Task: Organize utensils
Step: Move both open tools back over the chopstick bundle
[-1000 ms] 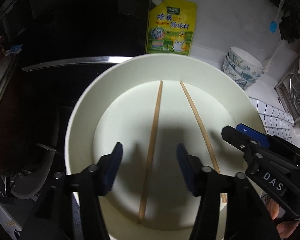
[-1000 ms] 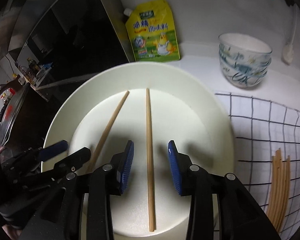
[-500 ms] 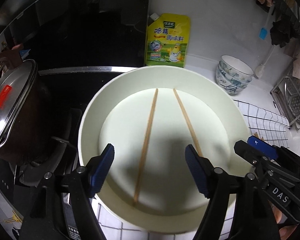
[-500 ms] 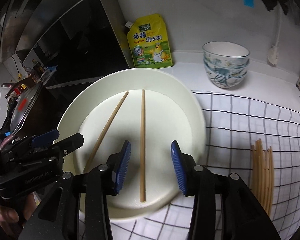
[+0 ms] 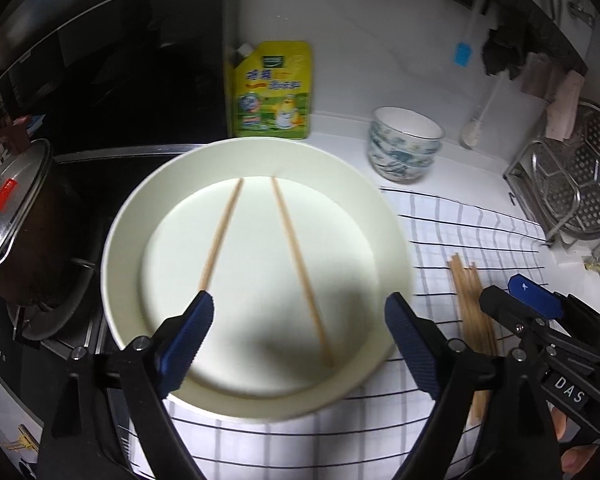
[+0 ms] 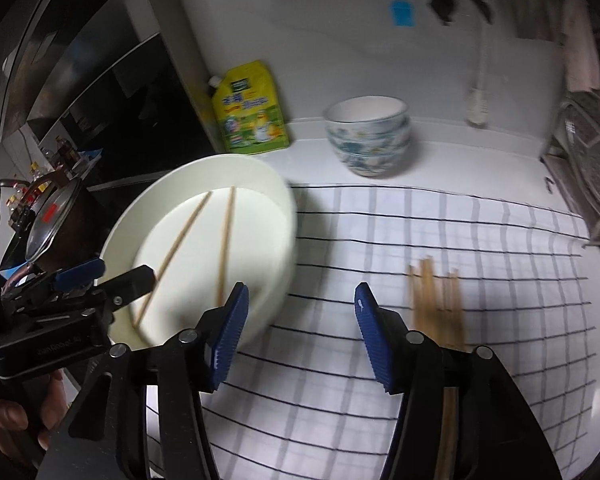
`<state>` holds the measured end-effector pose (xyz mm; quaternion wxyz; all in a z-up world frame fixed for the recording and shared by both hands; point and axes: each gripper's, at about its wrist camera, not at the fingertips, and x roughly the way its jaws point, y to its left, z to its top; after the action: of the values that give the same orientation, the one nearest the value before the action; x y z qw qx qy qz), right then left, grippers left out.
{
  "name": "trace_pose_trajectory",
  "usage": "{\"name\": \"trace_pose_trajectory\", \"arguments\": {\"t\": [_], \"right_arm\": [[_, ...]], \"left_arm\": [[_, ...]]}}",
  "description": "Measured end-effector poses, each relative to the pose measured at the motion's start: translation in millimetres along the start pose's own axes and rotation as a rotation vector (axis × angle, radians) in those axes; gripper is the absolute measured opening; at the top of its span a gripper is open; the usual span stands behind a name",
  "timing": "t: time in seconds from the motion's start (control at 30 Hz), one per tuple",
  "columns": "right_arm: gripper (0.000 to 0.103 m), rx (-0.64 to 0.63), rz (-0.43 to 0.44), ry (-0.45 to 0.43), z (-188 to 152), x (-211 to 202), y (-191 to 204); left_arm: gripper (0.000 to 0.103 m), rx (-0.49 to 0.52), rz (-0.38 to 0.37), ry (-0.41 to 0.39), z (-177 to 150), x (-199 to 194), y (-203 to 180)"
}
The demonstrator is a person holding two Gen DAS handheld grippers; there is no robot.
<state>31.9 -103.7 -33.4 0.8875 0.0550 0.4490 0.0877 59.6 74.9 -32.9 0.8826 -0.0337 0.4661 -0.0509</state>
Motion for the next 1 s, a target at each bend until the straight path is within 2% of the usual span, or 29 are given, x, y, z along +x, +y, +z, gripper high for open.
{"name": "trace_pose_trajectory", "arguments": {"t": [0.03, 0.3, 0.5, 0.6, 0.77, 1.0], "right_arm": [[0.058, 0.003, -0.011, 0.005, -2.3, -3.0, -7.5], [0.059, 0.059, -0.122, 0.084, -40.0, -18.5, -84.6], [0.06, 0.101, -0.16, 0.139, -65.7, -15.5, -133.5], [0.061, 0.098, -0.164, 0.157, -75.6, -10.0, -146.1], [0.061, 0.078, -0.16, 0.186, -87.4, 4.8, -156.0], [0.061, 0.001, -0.145, 0.211, -98.0, 27.5, -149.5]], "left_arm": [[0.089, 0.002, -0.002, -0.001, -1.9, -0.2, -7.8], [0.09, 0.037, -0.054, 0.022, -19.3, 5.5, -70.2], [0.091, 0.088, -0.07, 0.022, -34.6, 11.3, -117.0], [0.093, 0.111, -0.065, 0.018, -42.7, 15.0, -133.4], [0.093, 0.123, -0.061, 0.059, -55.8, 28.7, -148.8], [0.093, 0.145, -0.034, 0.107, -76.4, 45.4, -161.5]]}}
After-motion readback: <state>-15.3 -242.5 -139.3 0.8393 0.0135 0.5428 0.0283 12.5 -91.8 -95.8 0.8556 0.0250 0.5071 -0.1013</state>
